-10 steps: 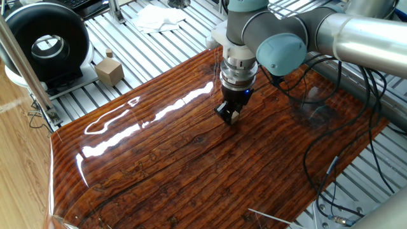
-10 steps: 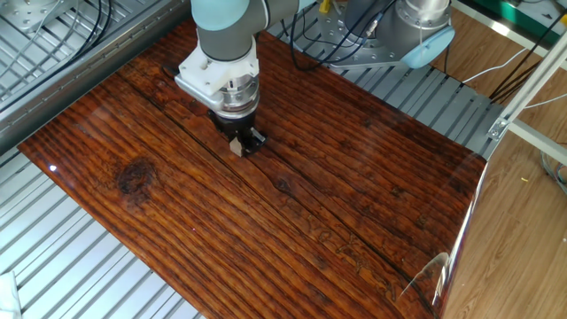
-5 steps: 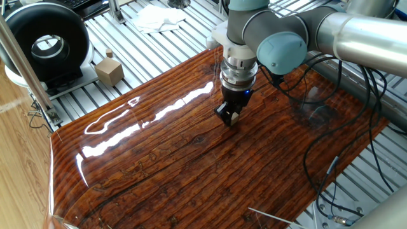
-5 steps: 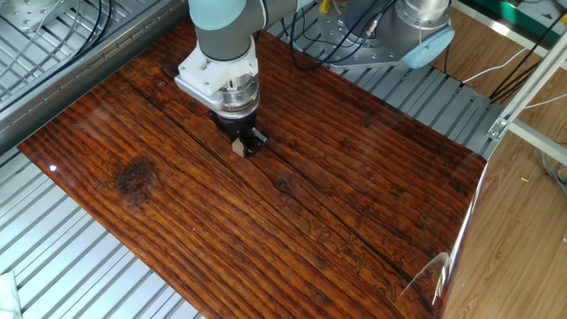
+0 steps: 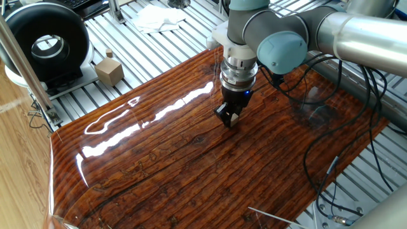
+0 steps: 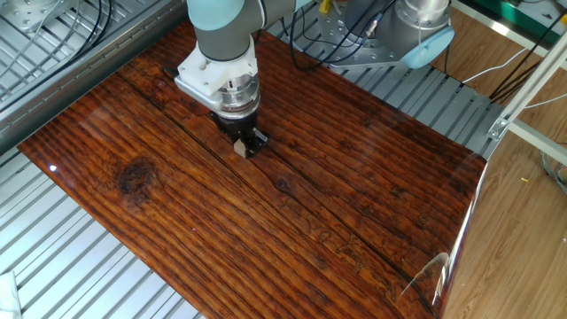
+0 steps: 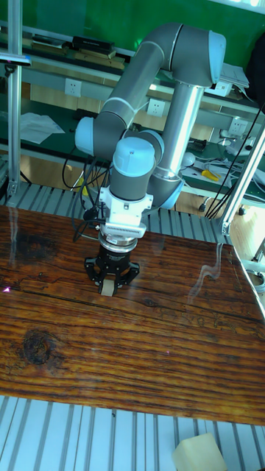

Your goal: Hold a small block with the gripper and sweep it from left to right on the table

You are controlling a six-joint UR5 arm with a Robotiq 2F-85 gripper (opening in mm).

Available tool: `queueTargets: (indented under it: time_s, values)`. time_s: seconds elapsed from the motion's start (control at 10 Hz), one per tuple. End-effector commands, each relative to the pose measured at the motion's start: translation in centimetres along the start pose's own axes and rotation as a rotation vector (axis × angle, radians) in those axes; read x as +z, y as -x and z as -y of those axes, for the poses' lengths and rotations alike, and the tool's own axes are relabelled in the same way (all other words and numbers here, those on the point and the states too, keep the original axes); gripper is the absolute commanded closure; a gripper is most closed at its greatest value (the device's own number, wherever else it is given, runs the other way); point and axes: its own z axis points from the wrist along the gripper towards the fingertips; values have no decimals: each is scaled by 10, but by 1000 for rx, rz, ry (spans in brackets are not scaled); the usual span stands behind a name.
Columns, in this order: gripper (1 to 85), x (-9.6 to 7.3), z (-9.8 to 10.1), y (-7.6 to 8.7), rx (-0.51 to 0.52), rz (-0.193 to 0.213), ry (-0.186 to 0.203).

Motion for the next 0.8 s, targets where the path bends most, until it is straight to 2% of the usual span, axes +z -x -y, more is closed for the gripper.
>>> queueTargets:
  time_s: [0.0,0.3,0.7]
  values:
    - [473,-1,-4,0,8,0,18]
    - [473,-7,-4,-4,14,-15,8]
    - [480,-8,1,-4,12,-16,-11]
